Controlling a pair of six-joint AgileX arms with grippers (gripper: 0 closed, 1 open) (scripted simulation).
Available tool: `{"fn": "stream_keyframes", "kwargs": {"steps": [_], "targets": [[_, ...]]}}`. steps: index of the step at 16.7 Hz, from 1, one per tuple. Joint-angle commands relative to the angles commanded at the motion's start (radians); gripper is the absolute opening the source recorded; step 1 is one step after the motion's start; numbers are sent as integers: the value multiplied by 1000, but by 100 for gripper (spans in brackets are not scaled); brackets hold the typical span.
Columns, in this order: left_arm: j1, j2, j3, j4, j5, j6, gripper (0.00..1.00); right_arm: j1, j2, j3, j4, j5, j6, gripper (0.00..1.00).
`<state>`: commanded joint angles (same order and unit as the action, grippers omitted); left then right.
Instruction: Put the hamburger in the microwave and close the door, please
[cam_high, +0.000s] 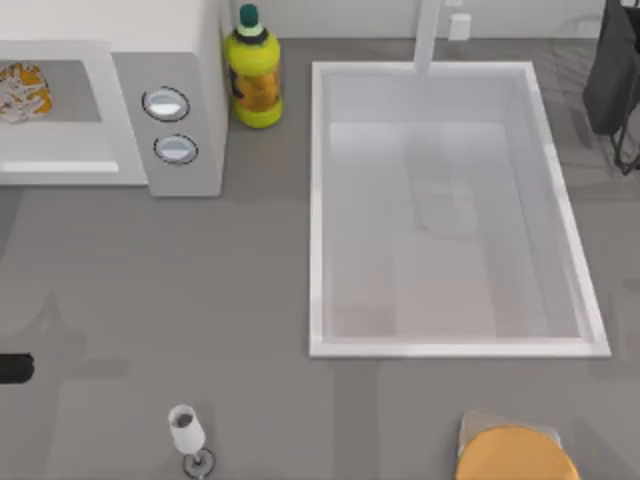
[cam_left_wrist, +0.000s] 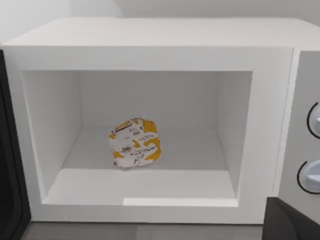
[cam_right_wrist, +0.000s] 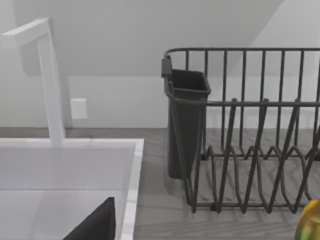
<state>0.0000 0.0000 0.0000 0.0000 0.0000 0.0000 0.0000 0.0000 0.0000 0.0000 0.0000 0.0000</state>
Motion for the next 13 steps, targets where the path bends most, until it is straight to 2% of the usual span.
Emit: {"fn": "stream_keyframes", "kwargs": {"steps": [7,13], "targets": [[3,2,0,1,3,0,0,0,0,0,0,0,0,100],[95,41,3,38,95,1,0,0,0,0,0,0,0,100]]}}
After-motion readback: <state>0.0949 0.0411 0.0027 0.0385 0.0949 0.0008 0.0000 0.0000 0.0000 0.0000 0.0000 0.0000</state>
